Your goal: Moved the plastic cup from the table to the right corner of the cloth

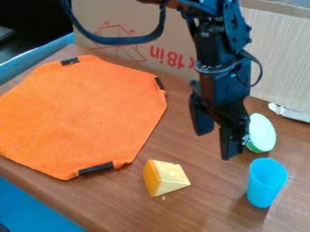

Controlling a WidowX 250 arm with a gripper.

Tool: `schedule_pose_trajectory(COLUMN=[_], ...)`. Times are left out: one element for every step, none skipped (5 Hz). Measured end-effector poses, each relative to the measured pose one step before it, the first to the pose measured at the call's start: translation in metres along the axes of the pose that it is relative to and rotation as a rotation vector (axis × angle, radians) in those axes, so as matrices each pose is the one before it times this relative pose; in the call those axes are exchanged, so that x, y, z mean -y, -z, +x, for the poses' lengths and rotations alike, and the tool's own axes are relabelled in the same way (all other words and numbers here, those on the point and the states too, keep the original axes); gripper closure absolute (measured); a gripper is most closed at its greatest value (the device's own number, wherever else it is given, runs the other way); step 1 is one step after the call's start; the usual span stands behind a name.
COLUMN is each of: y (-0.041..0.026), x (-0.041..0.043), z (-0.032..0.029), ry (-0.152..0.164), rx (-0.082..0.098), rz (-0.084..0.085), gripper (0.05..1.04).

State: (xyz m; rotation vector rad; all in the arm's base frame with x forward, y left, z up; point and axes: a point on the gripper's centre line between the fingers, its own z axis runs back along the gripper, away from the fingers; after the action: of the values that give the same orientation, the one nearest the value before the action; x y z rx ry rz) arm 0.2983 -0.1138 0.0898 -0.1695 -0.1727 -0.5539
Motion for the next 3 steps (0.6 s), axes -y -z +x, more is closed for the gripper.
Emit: schedule_pose_trajectory(y=[0.00607, 0.01265, 0.00404], x=[0.00921, 0.00518, 0.00558], z=[0.00618, 0.00458, 0.00674], ry=[0.0135, 0.0051, -0.0022], rx=[0.0001, -0.0079, 0.0119], rz=[-0.0119, -0.0040, -0.0003], gripper=[0.083, 0.083, 0.083])
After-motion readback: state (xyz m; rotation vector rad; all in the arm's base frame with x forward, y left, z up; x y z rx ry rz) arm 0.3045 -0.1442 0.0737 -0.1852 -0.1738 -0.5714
